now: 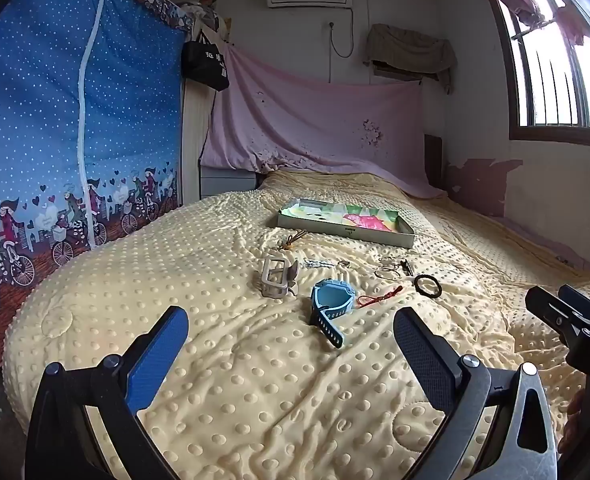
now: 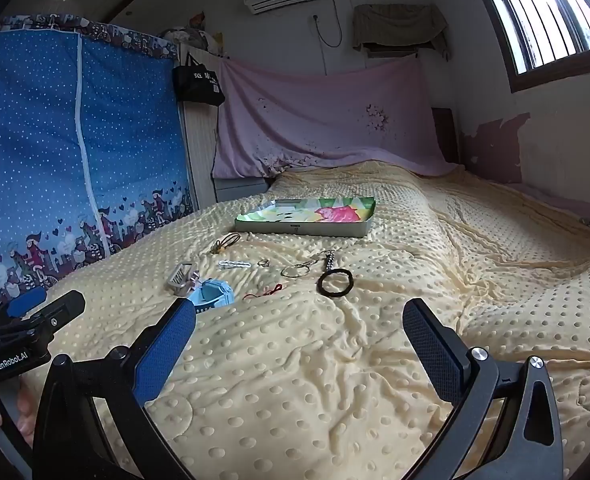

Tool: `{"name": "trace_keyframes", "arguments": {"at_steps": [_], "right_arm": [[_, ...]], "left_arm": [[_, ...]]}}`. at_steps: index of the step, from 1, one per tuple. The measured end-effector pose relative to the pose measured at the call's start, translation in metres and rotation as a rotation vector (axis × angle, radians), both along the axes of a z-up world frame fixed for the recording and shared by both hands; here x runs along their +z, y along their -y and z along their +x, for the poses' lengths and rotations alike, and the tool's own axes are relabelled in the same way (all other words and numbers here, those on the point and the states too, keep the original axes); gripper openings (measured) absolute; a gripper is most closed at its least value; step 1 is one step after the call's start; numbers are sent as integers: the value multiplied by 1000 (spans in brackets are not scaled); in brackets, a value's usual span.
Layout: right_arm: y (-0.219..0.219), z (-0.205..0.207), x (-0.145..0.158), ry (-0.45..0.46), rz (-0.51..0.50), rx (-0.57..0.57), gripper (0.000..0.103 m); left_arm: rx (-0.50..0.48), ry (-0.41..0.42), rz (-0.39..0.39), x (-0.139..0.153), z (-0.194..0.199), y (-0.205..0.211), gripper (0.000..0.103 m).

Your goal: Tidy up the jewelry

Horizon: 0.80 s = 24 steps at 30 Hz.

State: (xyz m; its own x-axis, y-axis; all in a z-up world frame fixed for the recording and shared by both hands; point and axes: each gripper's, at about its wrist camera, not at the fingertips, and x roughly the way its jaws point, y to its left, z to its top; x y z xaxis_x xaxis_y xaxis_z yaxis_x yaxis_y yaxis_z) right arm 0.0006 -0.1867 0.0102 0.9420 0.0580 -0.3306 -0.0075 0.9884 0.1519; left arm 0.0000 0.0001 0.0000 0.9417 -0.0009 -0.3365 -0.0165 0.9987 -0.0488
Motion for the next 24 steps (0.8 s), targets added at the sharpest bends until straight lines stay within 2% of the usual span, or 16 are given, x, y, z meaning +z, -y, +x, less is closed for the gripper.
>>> {"name": "trace_keyframes", "arguments": {"at_steps": [24], "right_arm": [[0,0,-1,-1,5,-1,102]], "left_arm": [[-8,-6,-12,1,2,1,103]]}}
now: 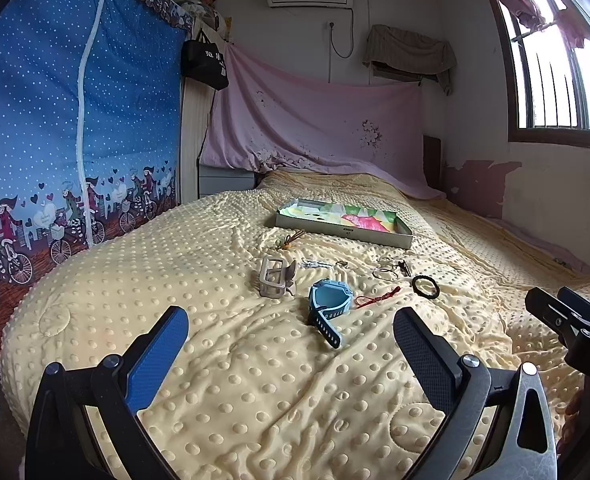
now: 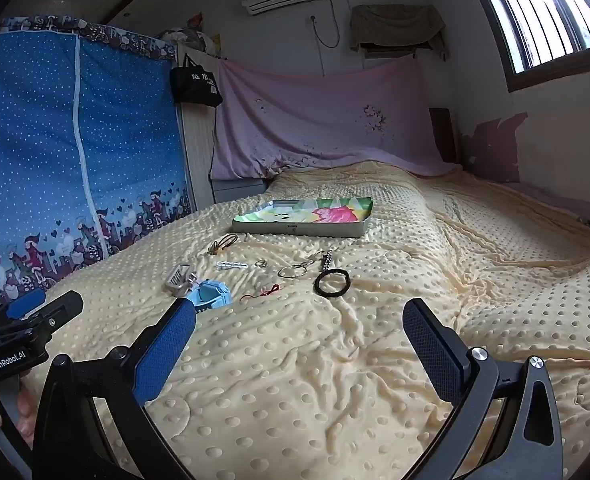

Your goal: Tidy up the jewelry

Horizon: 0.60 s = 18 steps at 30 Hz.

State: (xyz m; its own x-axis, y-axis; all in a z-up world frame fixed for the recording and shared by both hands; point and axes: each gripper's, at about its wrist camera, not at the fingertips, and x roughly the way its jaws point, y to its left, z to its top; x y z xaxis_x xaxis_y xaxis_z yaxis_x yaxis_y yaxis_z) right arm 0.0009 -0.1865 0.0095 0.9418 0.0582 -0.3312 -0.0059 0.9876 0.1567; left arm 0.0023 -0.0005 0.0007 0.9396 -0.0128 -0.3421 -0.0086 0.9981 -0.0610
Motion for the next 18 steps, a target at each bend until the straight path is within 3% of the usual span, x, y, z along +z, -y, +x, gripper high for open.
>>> {"name": "trace_keyframes", "arguments": {"at_steps": [18], "right_arm": [[3,0,0,2,0,-2,102]], "left_arm": [[1,5,0,2,-2,-1,103]]}}
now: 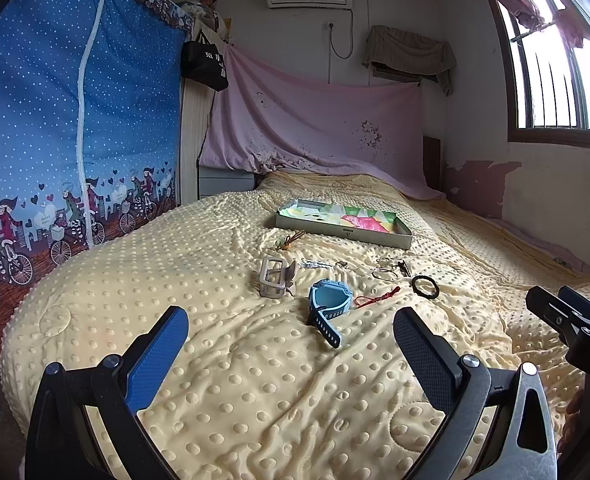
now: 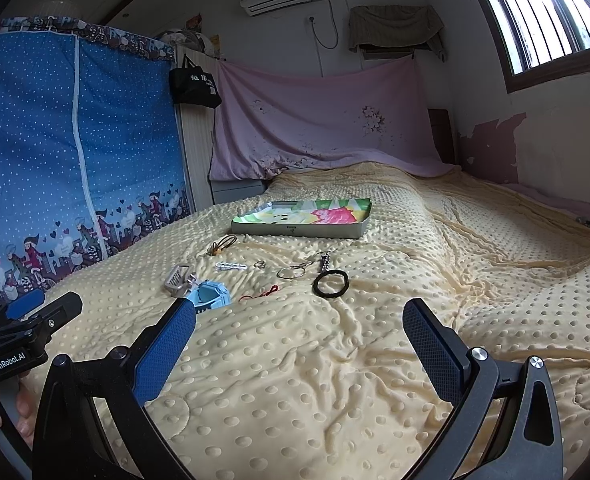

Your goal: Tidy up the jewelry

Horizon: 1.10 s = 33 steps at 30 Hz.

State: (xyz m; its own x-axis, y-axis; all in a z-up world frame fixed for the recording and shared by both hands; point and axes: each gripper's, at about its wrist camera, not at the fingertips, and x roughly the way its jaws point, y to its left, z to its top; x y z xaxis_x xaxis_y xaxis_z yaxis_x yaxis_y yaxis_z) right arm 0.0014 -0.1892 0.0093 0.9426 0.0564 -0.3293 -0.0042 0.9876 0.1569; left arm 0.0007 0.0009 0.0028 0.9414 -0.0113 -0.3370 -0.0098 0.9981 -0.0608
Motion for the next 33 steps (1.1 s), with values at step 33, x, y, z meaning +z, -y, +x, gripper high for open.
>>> {"name": "trace_keyframes", "arguments": {"at_steps": [33], "right_arm": [[2,-1,-1,4,1,-1,102]], "left_arm": [[1,2,3,1,-1,0,103]]}}
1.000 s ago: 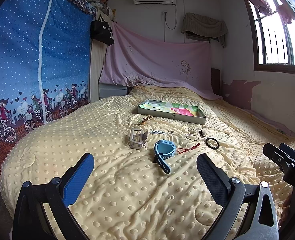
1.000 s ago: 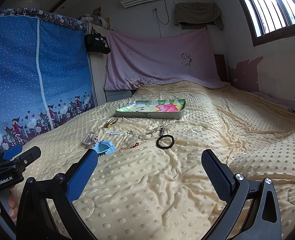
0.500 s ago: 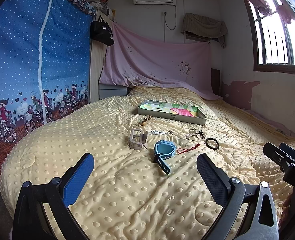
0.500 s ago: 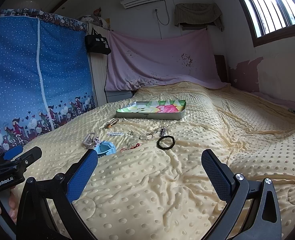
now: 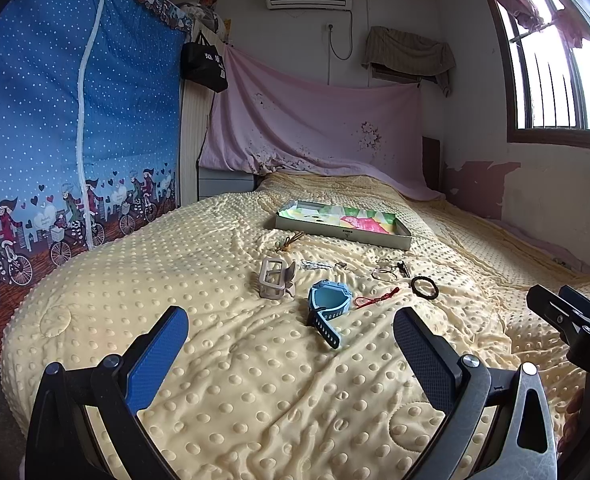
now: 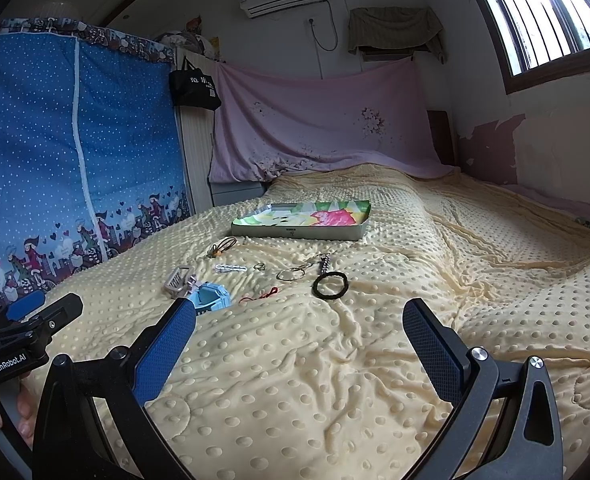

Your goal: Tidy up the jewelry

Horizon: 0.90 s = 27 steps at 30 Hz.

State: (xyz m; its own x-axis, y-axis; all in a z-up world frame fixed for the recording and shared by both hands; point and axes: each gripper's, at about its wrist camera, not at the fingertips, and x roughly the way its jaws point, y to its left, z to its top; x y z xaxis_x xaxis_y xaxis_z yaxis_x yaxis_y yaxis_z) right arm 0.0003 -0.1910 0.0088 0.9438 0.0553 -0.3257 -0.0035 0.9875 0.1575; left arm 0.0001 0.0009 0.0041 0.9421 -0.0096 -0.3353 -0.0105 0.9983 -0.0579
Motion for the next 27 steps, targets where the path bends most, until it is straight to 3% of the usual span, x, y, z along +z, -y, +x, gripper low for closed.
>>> {"name": "trace_keyframes", "arguments": {"at_steps": [27], "right_arm": [[1,-2,9,1,-3,-4,102]], "left_arm": [[0,1,0,0,0,0,103]]}}
